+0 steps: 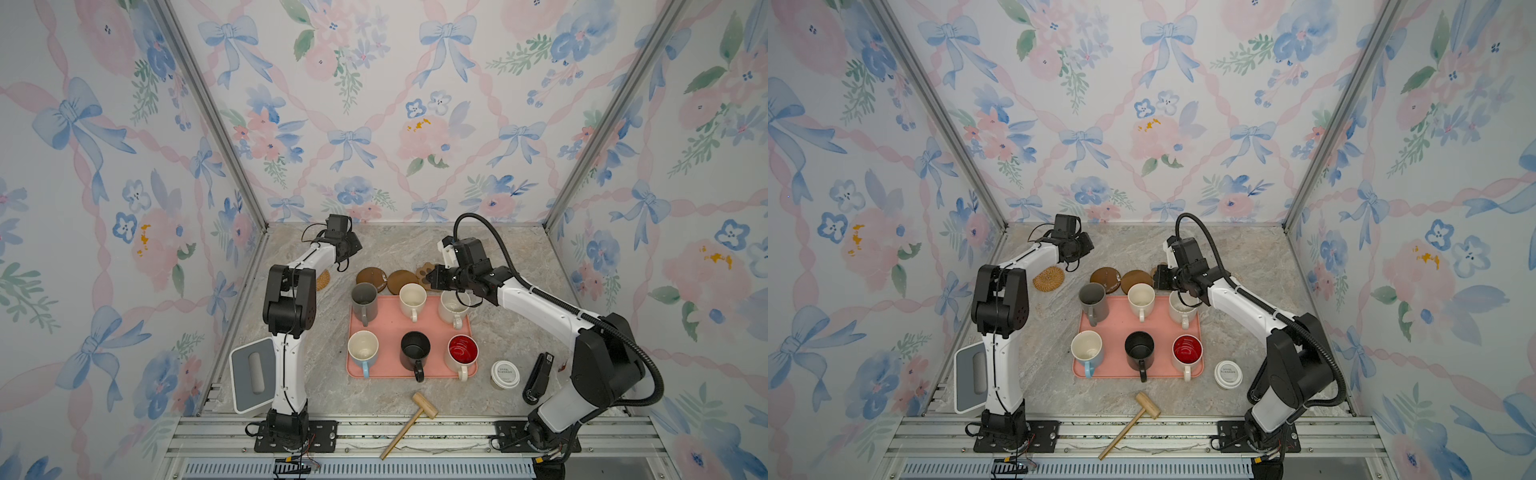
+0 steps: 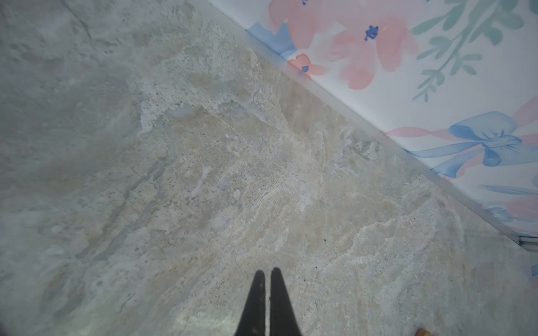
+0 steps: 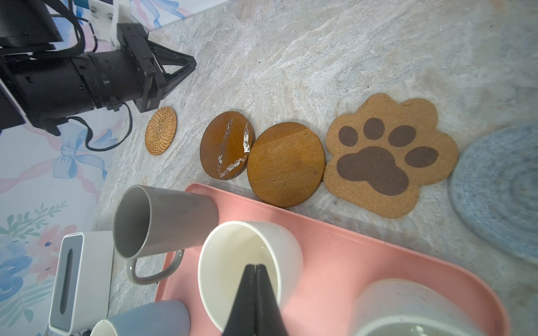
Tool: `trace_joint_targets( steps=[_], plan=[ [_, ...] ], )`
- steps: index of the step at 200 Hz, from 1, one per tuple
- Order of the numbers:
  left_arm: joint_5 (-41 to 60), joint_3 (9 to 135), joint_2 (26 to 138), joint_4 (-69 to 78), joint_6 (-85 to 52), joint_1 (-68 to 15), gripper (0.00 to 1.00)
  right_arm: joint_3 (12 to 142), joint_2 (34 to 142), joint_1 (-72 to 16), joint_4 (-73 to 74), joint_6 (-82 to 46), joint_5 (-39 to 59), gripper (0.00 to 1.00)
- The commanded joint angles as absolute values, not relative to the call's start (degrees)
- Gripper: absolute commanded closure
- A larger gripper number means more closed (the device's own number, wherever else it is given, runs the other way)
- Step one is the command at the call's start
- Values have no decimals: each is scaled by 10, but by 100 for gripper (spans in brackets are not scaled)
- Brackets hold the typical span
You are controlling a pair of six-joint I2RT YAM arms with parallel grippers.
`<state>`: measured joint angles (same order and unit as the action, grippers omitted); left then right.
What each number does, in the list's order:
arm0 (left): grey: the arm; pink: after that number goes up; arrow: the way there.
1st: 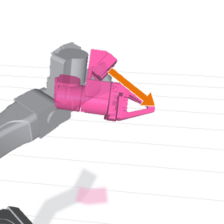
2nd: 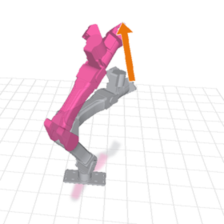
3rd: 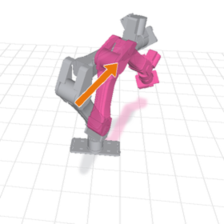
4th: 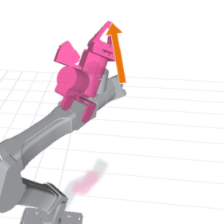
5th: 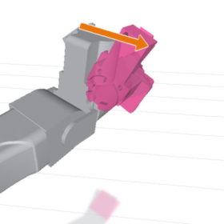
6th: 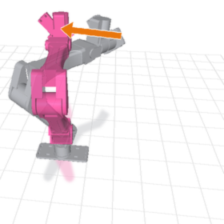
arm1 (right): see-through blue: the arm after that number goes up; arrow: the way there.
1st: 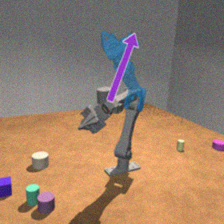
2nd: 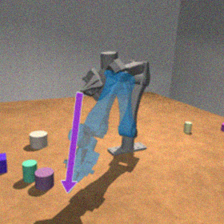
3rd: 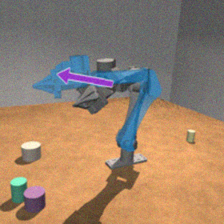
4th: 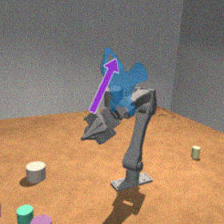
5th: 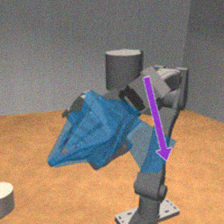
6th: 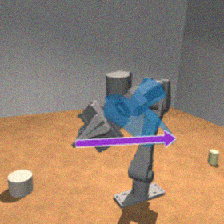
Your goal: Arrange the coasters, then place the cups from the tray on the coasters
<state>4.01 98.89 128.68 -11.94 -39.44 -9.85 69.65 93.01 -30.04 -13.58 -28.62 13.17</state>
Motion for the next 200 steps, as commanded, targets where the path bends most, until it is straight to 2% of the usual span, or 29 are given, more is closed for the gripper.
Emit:
trace_joint_targets(
  steps=[1, 200],
  plan=[
    [59, 1016, 1315, -131, -371, -116, 100, 697, 909, -295, -151, -277, 122, 100],
    [86, 943, 1308, -132, -345, -140, 100, 681, 905, -279, -137, -281, 138, 100]
  ],
)
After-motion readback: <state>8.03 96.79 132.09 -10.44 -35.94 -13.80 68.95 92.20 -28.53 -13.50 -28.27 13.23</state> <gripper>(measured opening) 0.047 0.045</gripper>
